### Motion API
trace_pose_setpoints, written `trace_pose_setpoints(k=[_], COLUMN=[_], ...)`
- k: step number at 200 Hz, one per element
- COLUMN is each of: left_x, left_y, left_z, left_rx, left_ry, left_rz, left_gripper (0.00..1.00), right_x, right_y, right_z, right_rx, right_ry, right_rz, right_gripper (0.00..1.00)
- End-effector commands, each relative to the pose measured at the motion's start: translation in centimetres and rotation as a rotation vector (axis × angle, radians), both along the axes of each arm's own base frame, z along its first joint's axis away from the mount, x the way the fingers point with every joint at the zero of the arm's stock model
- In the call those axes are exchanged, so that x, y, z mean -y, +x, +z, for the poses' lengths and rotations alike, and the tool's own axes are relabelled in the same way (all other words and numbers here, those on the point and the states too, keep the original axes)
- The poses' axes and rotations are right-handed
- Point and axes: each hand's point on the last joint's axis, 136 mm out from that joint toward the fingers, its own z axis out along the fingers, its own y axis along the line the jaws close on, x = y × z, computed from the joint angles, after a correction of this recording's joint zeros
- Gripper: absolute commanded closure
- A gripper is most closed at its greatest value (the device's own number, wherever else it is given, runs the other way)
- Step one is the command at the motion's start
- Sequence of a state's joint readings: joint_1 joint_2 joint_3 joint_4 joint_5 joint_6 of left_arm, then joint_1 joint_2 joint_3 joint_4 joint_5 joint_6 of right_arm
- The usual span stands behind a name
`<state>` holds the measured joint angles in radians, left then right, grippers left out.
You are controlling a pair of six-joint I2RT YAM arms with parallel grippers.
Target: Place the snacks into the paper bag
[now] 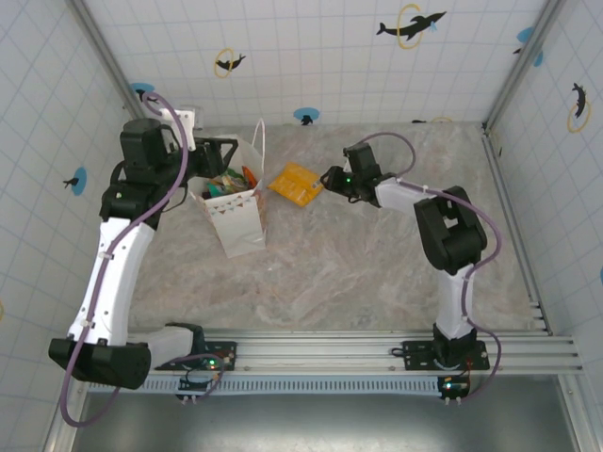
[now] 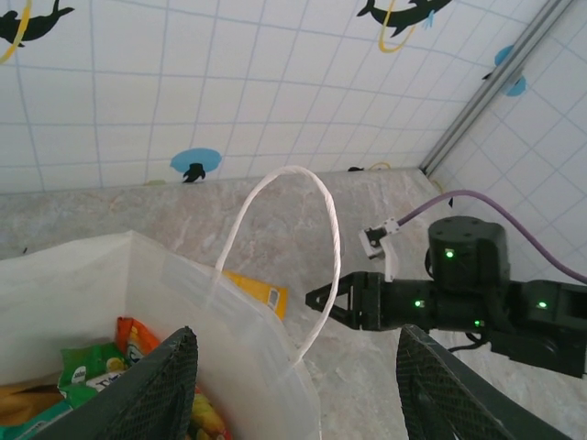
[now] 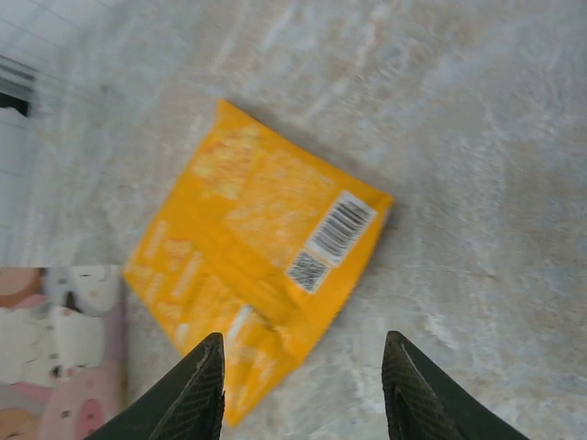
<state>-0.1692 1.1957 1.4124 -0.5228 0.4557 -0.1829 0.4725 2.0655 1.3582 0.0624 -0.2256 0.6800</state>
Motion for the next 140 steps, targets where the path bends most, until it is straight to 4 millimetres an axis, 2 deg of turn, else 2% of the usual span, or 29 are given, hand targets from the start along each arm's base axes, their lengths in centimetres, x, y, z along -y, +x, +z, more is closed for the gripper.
trace_pose_setpoints(k=[1, 35, 60, 69, 86, 99, 101, 105, 140], left_x=[-0.1, 0.0, 0.0, -0.1, -0.1, -0.1, -0.1, 0.0, -0.1], left_y=[0.5, 0.9, 1.1, 1.2, 1.3, 1.4, 1.4, 1.4, 1.6], left_z=[-0.2, -0.3, -0.3, -0.3, -0.4, -0.4, -0.5, -0.4, -0.4], left_rx=[-0.004, -0.012, -0.011, -0.012, -0.017, -0.017, -0.018, -0.018, -0.020], left_ry=[0.014, 0.010, 0.010, 0.009, 0.009, 0.009, 0.008, 0.007, 0.006], left_rz=[0.002, 0.002, 0.003, 0.007, 0.010, 0.012, 0.011, 0.010, 0.017], left_gripper=[0.41, 0.41, 0.41, 0.41, 0.41, 0.41, 0.41, 0.41, 0.41], right_x=[-1.1, -1.2, -1.2, -1.5, -1.6, -1.6, -1.7, -1.7, -1.7], right_y=[0.4, 1.6, 2.2, 3.0, 3.2, 3.5, 3.3, 3.4, 4.2], right_z=[-0.8, -2.8, -3.6, -3.2, -3.9, -3.6, -4.5, -4.9, -5.8], right_rx=[-0.035, -0.072, -0.085, -0.062, -0.076, -0.070, -0.087, -0.091, -0.094], right_ry=[0.011, 0.034, 0.067, 0.106, 0.128, 0.151, 0.154, 0.160, 0.194], right_rz=[0.042, 0.030, 0.016, 0.021, 0.026, 0.029, 0.035, 0.037, 0.023], right_gripper=[0.52, 0.53, 0.55, 0.55, 0.55, 0.55, 0.55, 0.55, 0.57])
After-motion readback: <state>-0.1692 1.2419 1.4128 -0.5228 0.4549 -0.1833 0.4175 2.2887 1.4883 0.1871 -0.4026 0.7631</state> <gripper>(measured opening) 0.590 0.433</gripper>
